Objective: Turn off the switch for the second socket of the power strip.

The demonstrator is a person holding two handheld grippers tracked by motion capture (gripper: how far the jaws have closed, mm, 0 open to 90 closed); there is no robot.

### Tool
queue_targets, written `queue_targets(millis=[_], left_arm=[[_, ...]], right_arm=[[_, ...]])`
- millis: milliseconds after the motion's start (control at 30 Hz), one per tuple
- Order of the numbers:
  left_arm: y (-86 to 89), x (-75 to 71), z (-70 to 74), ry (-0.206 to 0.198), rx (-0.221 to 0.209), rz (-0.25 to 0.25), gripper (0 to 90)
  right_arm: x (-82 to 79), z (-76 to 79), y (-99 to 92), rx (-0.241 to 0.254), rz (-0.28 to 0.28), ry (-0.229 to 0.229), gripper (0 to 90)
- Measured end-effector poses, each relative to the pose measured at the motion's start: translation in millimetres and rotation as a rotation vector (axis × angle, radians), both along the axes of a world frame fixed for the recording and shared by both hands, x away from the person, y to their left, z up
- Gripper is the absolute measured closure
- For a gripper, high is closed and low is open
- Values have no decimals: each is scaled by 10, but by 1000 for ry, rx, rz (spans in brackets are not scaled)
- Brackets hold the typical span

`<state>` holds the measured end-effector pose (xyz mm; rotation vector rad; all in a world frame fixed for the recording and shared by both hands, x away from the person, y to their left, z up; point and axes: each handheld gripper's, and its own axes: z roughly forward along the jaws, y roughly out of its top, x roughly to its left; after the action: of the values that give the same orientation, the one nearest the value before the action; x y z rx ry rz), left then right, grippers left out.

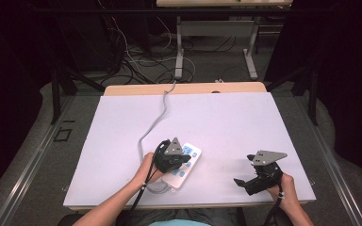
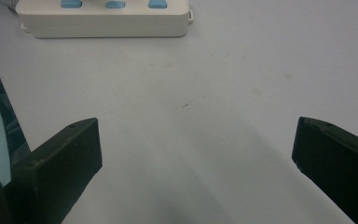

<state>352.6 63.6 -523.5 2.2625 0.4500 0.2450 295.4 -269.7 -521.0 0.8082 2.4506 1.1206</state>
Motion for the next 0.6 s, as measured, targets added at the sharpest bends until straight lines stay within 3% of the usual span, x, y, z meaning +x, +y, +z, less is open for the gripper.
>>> queue_targets(millis=[267, 600], left_arm=[[-25, -13, -26, 4, 2, -20, 897], [-73, -15, -81, 3, 38, -39, 897]], right_arm=[[1, 0, -1, -2, 2, 0, 7], [-3, 0, 3, 0, 3, 4, 7]])
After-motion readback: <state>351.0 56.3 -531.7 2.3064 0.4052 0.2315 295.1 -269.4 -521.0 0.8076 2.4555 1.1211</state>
